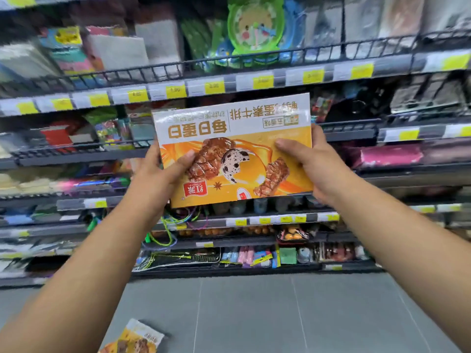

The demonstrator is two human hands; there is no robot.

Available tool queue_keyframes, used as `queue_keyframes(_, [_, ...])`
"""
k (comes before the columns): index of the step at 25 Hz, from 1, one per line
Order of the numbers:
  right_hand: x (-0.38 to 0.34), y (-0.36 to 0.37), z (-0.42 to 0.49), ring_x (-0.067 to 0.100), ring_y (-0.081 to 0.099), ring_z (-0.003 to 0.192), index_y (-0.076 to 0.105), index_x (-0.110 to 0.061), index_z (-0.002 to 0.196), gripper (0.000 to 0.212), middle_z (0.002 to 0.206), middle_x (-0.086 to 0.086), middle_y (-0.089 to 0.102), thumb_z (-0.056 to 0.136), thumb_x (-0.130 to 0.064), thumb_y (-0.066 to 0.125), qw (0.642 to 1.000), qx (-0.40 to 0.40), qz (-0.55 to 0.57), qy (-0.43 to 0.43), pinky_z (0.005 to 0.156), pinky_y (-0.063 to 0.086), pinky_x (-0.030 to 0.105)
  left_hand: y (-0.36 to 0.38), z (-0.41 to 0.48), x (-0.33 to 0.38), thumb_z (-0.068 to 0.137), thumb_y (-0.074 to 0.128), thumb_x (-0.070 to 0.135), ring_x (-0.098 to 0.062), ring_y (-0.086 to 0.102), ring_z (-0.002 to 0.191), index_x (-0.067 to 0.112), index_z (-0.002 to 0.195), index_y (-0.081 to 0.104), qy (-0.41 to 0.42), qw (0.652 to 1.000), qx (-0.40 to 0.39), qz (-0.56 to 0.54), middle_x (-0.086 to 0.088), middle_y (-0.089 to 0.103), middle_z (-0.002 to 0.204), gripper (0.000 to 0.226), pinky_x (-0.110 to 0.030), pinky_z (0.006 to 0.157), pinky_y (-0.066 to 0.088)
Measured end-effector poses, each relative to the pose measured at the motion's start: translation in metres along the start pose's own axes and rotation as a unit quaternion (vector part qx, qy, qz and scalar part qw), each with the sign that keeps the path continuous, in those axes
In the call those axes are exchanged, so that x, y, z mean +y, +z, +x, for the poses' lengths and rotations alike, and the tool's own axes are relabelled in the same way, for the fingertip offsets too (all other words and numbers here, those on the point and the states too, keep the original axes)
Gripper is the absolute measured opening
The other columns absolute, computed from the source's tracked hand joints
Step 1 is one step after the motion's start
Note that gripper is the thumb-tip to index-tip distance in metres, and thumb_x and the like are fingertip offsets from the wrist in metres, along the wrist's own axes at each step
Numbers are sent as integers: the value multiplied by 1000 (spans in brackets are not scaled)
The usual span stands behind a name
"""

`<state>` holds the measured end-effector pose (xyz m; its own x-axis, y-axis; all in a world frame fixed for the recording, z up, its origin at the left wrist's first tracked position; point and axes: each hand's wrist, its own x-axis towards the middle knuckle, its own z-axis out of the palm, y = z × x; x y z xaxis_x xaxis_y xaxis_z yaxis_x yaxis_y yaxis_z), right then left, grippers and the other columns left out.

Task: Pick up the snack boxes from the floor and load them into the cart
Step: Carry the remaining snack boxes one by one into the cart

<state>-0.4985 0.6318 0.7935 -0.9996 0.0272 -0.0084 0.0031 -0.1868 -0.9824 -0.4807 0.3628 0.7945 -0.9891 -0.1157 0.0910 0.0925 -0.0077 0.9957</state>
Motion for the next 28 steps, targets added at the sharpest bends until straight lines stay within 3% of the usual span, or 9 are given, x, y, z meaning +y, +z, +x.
queue_keyframes(3, [-20, -50, -41, 23, 72, 94, 37, -26, 137, 76, 115, 1, 69, 73, -28, 79, 997, 78, -1, -15, 85, 57, 47, 54, 2, 8, 79, 72, 31, -19, 72, 91, 28, 120, 56, 8, 996, -83, -3, 5, 74, 106, 44, -39, 71, 58])
queue_keyframes(7, [-53, -129, -111, 19, 73, 89, 38, -25, 135, 80, 111, 0, 70, 66, -30, 78, 980, 191, -5, -45, 77, 59, 41, 150, -8, 17, 71, 80, 41, -24, 71, 97, 31, 127, 53, 16, 976, -217, -17, 1, 72, 113, 63, -46, 80, 57])
queue_keyframes(10, [-74, -196, -171, 19, 73, 89, 37, -25, 136, 85, 114, 0, 69, 63, -32, 79, 961, 269, -19, -64, 77, 59, 42, 238, -37, 27, 67, 77, 41, -21, 73, 92, 30, 132, 50, 20, 953, -299, -37, 3, 72, 112, 71, -42, 75, 58])
queue_keyframes(14, [-106, -285, -251, 19, 73, 85, 33, -28, 139, 94, 110, -2, 70, 58, -35, 79, 928, 363, -25, -84, 72, 58, 42, 358, -89, 44, 67, 78, 40, -21, 72, 95, 31, 127, 53, 24, 914, -403, -49, 3, 72, 111, 66, -47, 81, 58])
queue_keyframes(18, [-151, -388, -334, 21, 72, 89, 37, -26, 139, 81, 111, 2, 70, 69, -26, 77, 892, 432, -35, -126, 73, 58, 41, 495, -160, 72, 67, 77, 35, -28, 71, 96, 31, 122, 57, 24, 877, -475, -75, 0, 74, 106, 59, -54, 83, 56])
queue_keyframes(22, [-187, -476, -397, 21, 73, 82, 43, -29, 129, 56, 107, 3, 70, 82, -19, 72, 866, 478, -57, -131, 69, 59, 40, 607, -223, 88, 74, 74, 28, -22, 72, 89, 28, 122, 58, 34, 843, -525, -116, -2, 74, 108, 50, -42, 73, 59])
queue_keyframes(24, [-196, -506, -411, 22, 73, 83, 44, -29, 127, 52, 107, 3, 70, 84, -18, 71, 861, 490, -57, -128, 67, 59, 39, 642, -241, 89, 81, 72, 24, -17, 72, 85, 26, 126, 55, 32, 836, -535, -120, -1, 73, 108, 49, -34, 64, 58])
queue_keyframes(28, [-209, -597, -434, 28, 71, 94, 46, -28, 131, 58, 115, 6, 69, 80, -20, 73, 838, 527, -65, -124, 79, 58, 47, 741, -271, 90, 69, 75, 35, -19, 73, 88, 29, 128, 54, 17, 810, -574, -118, 2, 73, 109, 63, -38, 65, 58])
